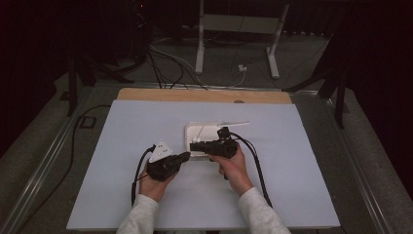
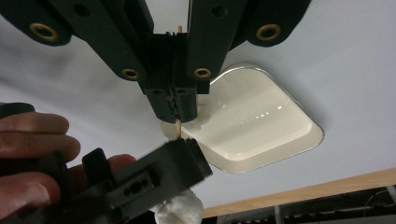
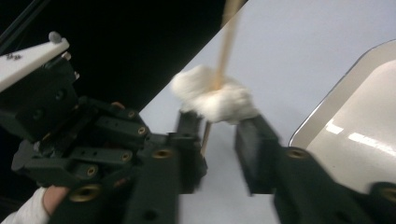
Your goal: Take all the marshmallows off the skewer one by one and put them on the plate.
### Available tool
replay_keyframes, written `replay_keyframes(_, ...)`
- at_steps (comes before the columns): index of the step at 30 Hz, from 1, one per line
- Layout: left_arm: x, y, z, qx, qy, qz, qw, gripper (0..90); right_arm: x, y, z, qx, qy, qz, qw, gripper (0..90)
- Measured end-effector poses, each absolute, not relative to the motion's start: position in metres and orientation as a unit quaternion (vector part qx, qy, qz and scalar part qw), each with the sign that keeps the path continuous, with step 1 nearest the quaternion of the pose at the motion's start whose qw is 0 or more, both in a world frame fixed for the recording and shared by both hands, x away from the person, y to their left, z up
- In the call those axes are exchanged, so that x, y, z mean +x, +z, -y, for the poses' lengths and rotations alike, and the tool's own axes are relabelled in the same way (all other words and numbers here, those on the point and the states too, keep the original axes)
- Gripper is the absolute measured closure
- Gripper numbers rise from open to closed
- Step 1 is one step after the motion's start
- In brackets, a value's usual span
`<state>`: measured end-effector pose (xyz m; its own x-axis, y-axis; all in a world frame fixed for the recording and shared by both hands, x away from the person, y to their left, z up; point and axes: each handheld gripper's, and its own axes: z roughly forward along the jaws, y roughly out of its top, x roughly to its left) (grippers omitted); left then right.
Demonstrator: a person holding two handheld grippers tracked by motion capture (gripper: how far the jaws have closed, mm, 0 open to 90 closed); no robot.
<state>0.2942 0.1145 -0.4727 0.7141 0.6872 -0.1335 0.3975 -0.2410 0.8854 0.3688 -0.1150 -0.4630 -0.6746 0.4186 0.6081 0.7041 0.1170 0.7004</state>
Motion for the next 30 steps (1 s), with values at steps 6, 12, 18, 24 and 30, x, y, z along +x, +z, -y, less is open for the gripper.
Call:
replay_keyframes(6, 0.294, -0.472, -0.115, 0.771, 0.142, -0.350, 0.513, 90.0, 0.368, -0.460, 0.116, -0.385, -0.556, 0.725, 0.131, 78.7)
replay_keyframes(12, 0.294, -0.473, -0.116, 0.771, 0.140, -0.348, 0.514, 90.0, 0.370, -0.458, 0.118, -0.394, -0.562, 0.716, 0.129, 79.0)
replay_keyframes(18, 0.293, -0.476, -0.117, 0.775, 0.136, -0.345, 0.512, 90.0, 0.374, -0.452, 0.127, -0.409, -0.580, 0.693, 0.126, 80.5)
replay_keyframes(24, 0.292, -0.476, -0.118, 0.777, 0.140, -0.340, 0.511, 90.0, 0.377, -0.445, 0.129, -0.403, -0.573, 0.703, 0.117, 80.0)
replay_keyframes(30, 0.292, -0.479, -0.121, 0.777, 0.139, -0.343, 0.509, 90.0, 0.382, -0.443, 0.133, -0.416, -0.580, 0.691, 0.113, 80.1)
